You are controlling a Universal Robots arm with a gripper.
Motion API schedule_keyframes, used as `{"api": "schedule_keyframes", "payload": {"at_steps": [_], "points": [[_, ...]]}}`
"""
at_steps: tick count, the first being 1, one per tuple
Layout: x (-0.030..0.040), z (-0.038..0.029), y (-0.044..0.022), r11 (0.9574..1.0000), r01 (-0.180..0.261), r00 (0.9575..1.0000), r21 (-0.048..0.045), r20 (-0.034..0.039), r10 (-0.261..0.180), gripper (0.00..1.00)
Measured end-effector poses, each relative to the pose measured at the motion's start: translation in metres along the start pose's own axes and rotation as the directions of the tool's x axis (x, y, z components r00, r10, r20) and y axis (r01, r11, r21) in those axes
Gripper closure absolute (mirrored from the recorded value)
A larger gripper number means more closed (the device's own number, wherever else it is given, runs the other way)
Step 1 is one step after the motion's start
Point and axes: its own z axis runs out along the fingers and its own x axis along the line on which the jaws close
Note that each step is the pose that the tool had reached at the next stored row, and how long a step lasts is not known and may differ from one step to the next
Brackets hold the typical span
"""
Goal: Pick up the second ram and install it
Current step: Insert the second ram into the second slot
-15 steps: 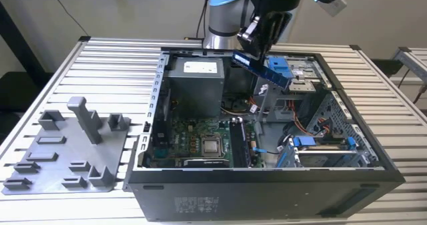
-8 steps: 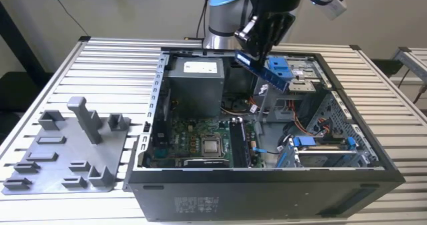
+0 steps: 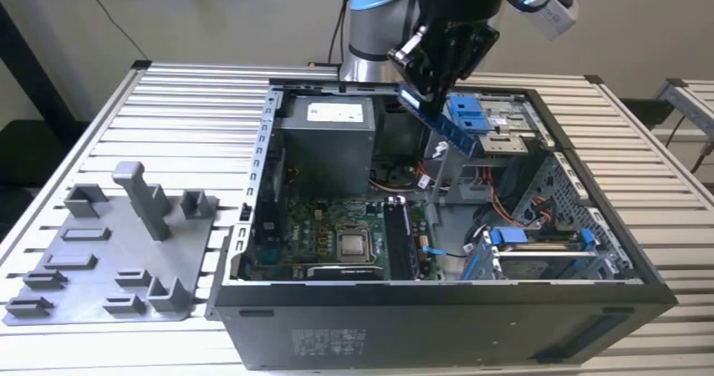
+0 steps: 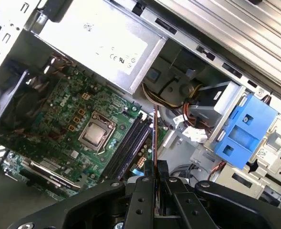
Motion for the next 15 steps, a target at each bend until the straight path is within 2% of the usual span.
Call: {"api": "schedule_keyframes", "payload": {"at_steps": [3, 7, 11, 15], "points": [[0.0000, 0.0004, 0.0000, 0.9987, -0.050, 0.9987, 0.0025, 0.0018, 0.050, 0.86], [0.0000, 0.0009, 0.0000, 0.9930, -0.118, 0.9930, 0.0055, 0.0046, 0.118, 0.86], [0.0000, 0.0014, 0.0000, 0.9831, -0.183, 0.9831, 0.0083, 0.0075, 0.183, 0.86], [0.0001, 0.0018, -0.0001, 0.9690, -0.247, 0.9690, 0.0110, 0.0105, 0.247, 0.86]]}}
